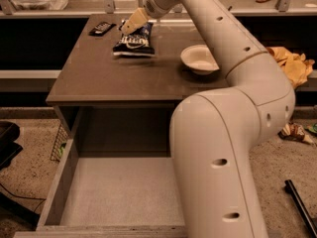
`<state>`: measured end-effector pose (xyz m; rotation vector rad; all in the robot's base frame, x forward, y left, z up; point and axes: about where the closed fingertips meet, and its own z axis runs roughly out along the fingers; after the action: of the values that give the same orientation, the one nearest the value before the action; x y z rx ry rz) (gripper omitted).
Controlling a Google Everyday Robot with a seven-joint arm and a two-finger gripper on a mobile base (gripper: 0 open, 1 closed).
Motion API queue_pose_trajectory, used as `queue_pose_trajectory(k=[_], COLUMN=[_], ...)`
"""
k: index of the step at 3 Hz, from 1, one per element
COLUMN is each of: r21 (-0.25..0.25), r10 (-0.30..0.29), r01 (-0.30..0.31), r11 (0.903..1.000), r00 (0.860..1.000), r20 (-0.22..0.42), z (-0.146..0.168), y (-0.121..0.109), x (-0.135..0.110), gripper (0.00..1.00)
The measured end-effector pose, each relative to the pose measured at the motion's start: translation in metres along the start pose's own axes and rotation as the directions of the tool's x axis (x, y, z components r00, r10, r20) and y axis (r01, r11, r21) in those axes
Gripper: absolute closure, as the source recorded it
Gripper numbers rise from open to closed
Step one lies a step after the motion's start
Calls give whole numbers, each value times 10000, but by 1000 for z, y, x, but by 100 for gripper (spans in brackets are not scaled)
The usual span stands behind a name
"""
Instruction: Place blue chip bag into top drawer
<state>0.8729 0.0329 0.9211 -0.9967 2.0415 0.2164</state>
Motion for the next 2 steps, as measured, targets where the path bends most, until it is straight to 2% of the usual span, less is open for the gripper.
queue_pose_trajectory(k=[1, 2], r21=[-456, -1034], r10=[123, 301], r01=[-148, -424], r11=[9989, 9937], r00=[9985, 9927], r20=[-536, -1170], z=[29, 52], y=[8, 19], x=[21, 50], gripper=[0, 25])
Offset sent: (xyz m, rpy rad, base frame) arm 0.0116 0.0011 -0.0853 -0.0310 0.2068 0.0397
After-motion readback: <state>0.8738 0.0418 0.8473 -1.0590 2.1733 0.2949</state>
